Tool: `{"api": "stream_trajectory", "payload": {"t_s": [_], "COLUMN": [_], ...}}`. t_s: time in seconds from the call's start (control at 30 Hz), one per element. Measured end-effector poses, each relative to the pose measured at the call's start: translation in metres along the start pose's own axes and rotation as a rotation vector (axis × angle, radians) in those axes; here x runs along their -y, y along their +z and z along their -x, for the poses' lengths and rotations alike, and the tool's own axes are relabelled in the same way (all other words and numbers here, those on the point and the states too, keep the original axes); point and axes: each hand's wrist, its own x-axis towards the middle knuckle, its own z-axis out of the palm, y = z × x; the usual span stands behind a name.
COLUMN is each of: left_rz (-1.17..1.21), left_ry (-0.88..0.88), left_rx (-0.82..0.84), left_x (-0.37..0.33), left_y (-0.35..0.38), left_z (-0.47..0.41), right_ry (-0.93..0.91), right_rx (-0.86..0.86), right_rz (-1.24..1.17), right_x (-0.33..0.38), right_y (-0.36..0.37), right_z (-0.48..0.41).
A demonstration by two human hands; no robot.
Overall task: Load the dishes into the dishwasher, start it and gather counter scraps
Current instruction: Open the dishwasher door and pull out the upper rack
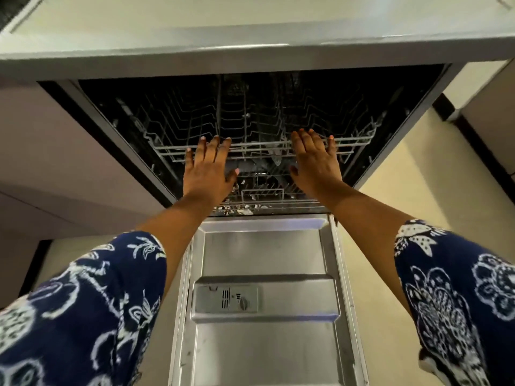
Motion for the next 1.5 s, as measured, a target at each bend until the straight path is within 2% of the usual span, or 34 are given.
{"api": "stream_trajectory", "payload": {"t_s": [0.27, 0.47, 0.73, 1.07, 1.5], "left_rz": [-0.021, -0.033, -0.026, -0.048, 0.048], "left_ry": [0.018, 0.073, 0.040, 0.044, 0.002], "left_rx": [-0.109, -0.120, -0.062, 0.004, -0.199], "left_x": [-0.001, 0.002, -0.016, -0.021, -0.033], "left_y": [0.006, 0.014, 0.011, 0.001, 0.014], "left_z": [0.003, 0.072, 0.164, 0.240, 0.313], "right_ry": [0.034, -0.037, -0.025, -0.003, -0.061], "right_rx": [-0.122, -0.262, -0.200, -0.153, -0.343], "right_rz": [-0.089, -0.062, -0.046, -0.078, -0.056], "right_x": [0.009, 0.014, 0.023, 0.038, 0.039], "right_y": [0.000, 0.013, 0.013, 0.000, 0.016], "right_z": [0.001, 0.070, 0.160, 0.230, 0.303]}}
